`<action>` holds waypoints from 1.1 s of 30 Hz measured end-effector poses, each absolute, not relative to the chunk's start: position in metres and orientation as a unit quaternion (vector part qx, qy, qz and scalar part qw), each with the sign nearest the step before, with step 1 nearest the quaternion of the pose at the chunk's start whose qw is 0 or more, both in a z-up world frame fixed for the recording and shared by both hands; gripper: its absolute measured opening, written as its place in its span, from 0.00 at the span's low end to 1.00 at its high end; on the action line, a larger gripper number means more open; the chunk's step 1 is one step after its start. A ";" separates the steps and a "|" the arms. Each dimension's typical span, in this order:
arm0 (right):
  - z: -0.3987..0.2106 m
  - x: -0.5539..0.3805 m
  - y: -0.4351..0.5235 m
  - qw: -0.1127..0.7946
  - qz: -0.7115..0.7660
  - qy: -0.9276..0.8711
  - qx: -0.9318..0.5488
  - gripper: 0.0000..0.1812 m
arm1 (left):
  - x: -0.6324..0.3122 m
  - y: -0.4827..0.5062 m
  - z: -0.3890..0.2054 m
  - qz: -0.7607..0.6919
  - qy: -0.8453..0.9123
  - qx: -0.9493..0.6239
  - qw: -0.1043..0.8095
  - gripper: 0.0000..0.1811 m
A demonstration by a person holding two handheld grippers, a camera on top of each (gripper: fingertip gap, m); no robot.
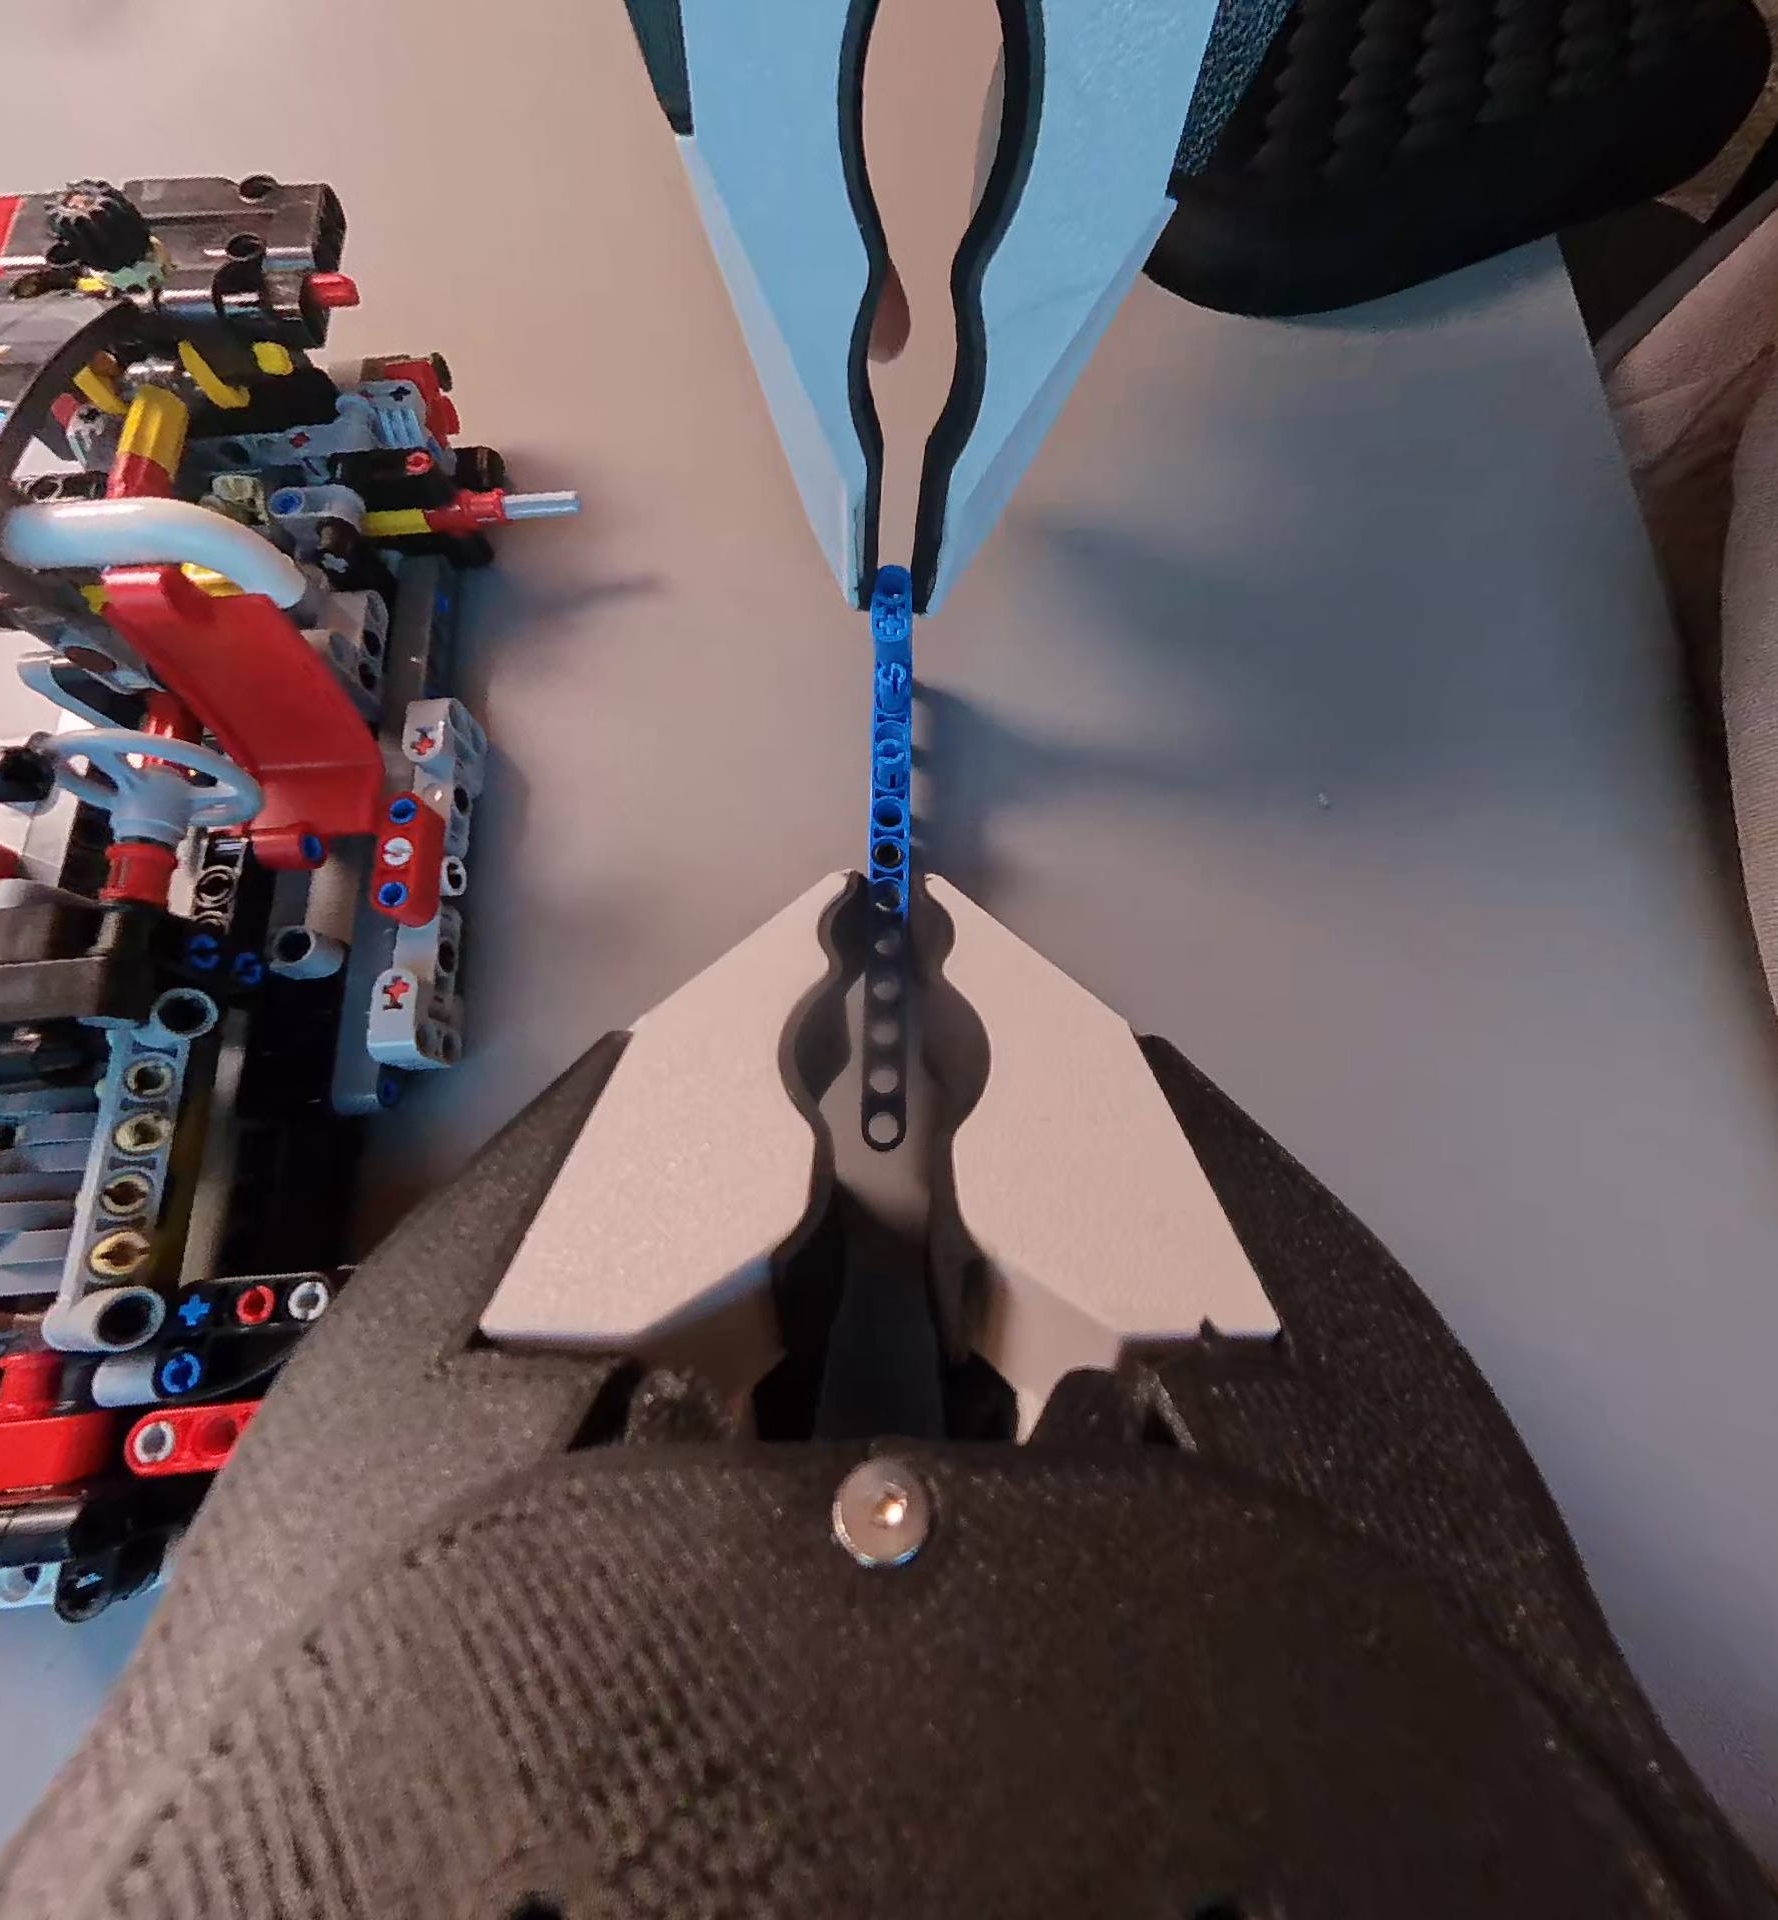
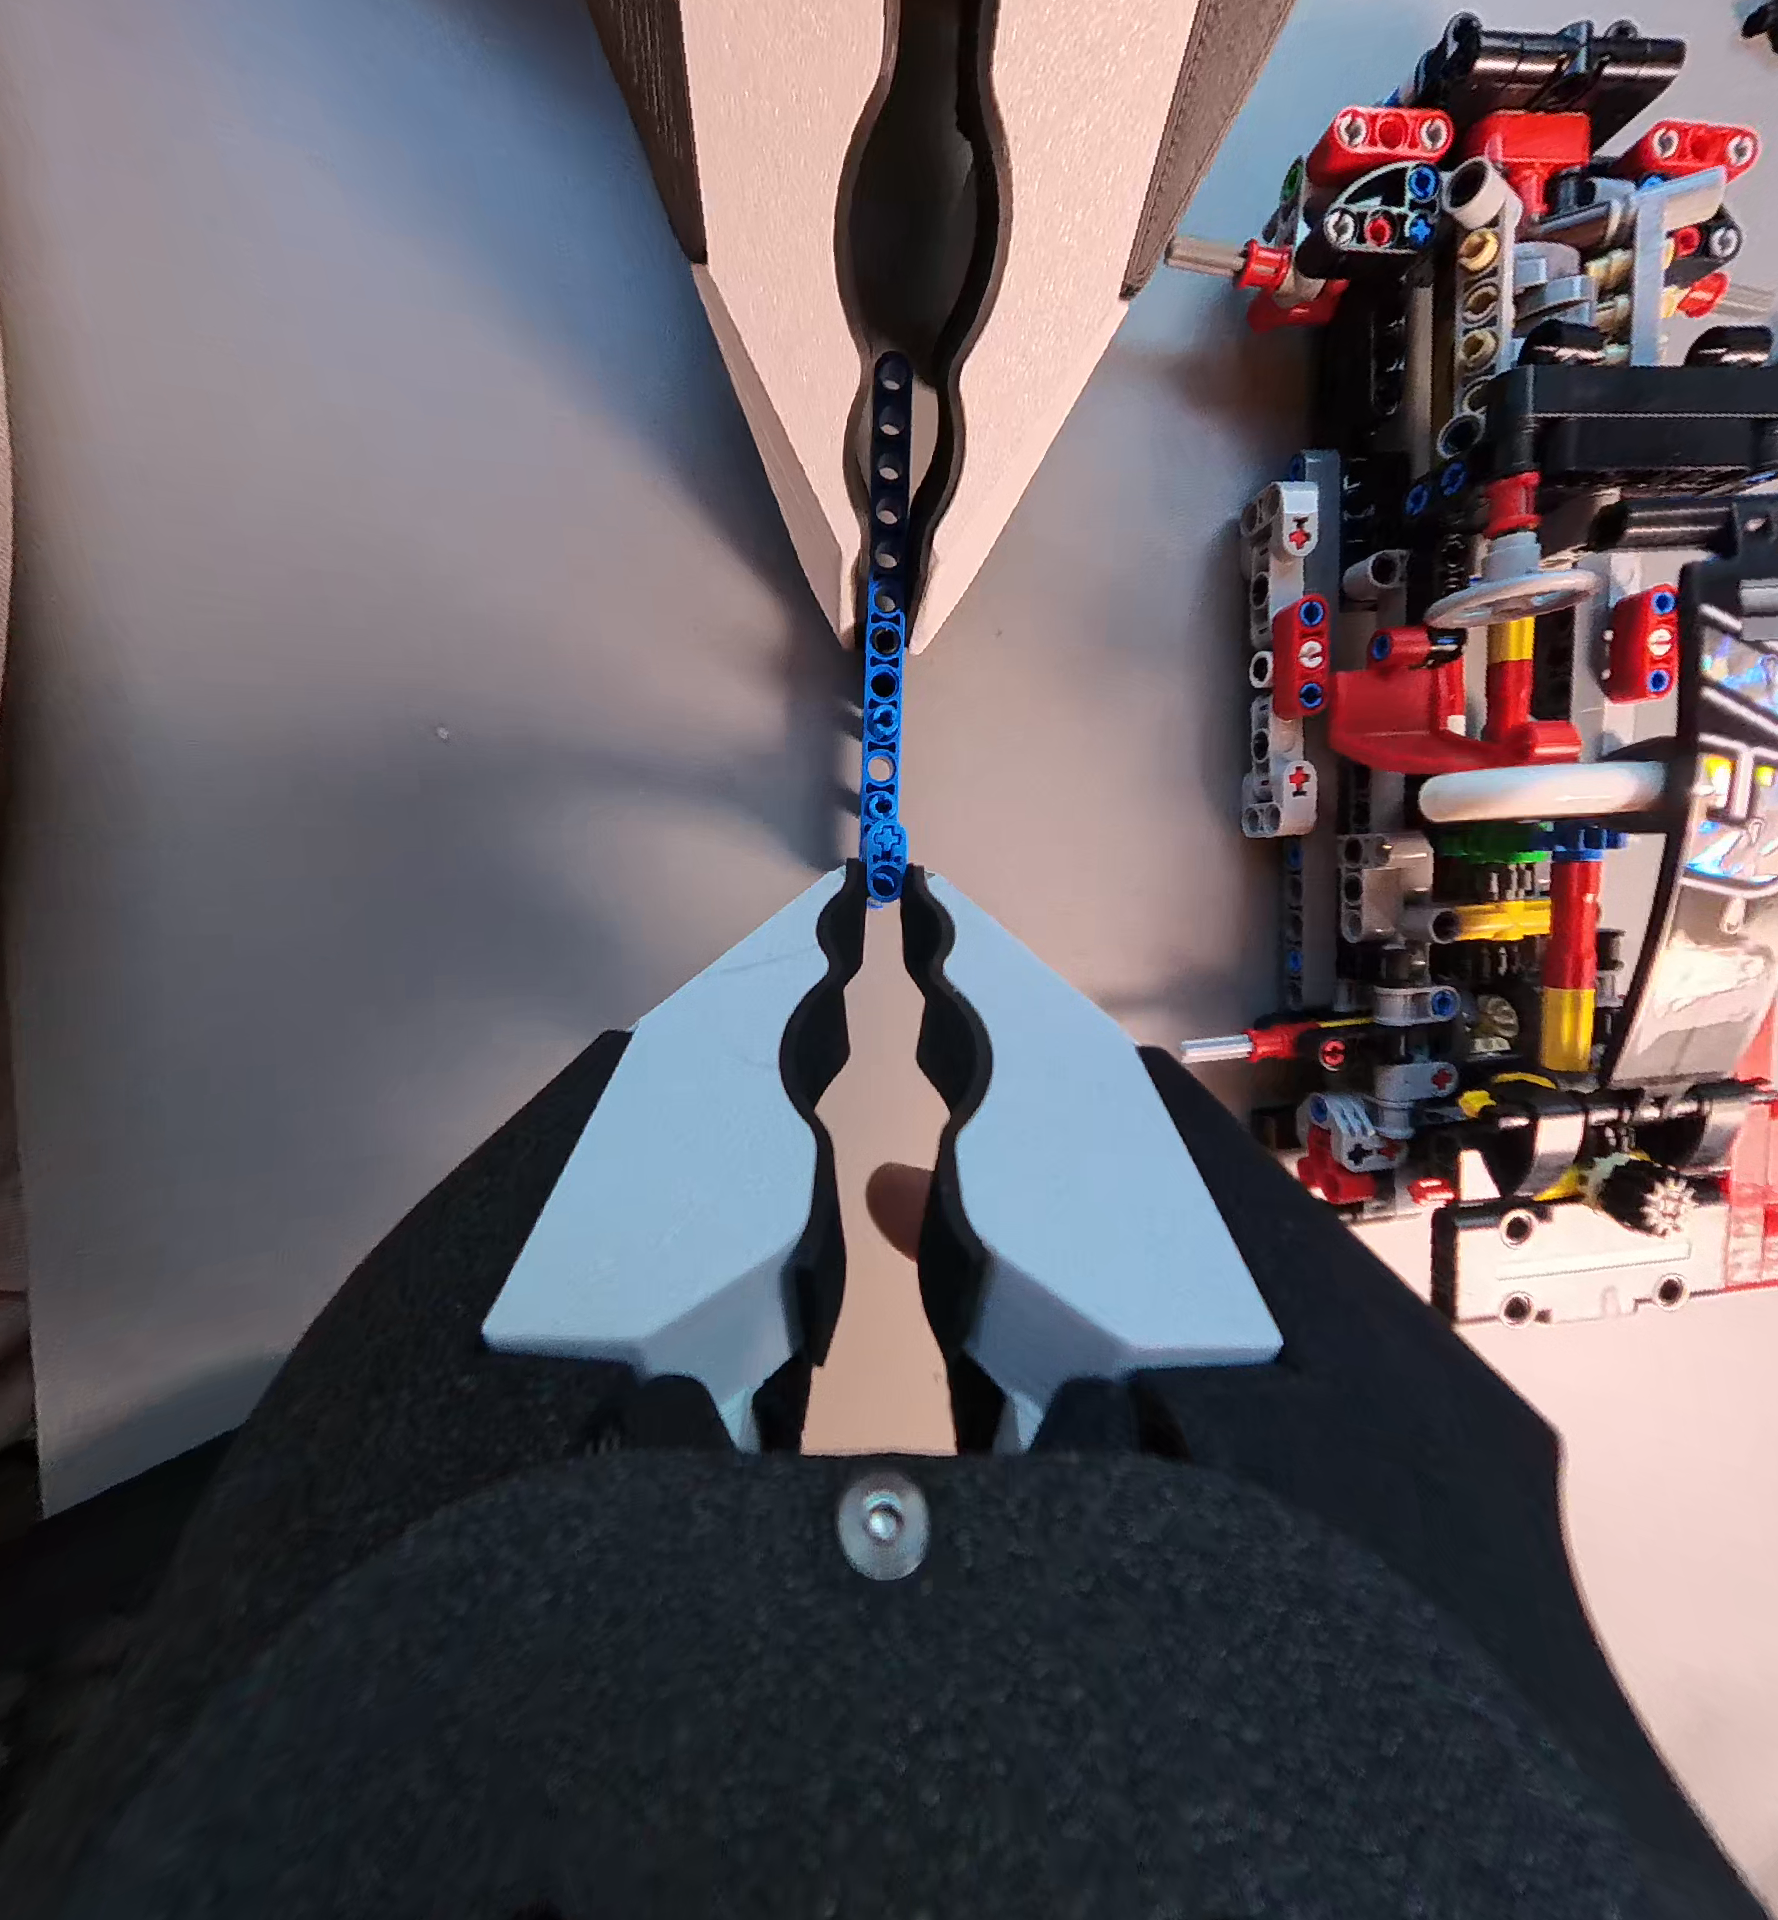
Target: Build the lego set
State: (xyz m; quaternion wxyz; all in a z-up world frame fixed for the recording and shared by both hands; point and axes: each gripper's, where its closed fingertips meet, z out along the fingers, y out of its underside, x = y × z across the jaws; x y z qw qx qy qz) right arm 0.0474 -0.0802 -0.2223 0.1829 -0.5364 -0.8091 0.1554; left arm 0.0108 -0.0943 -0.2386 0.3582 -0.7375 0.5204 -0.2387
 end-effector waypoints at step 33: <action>-0.143 0.033 -0.123 0.476 0.224 -0.798 -0.293 0.18 | 0.022 -0.139 -0.146 -0.657 0.315 -0.650 0.215 0.03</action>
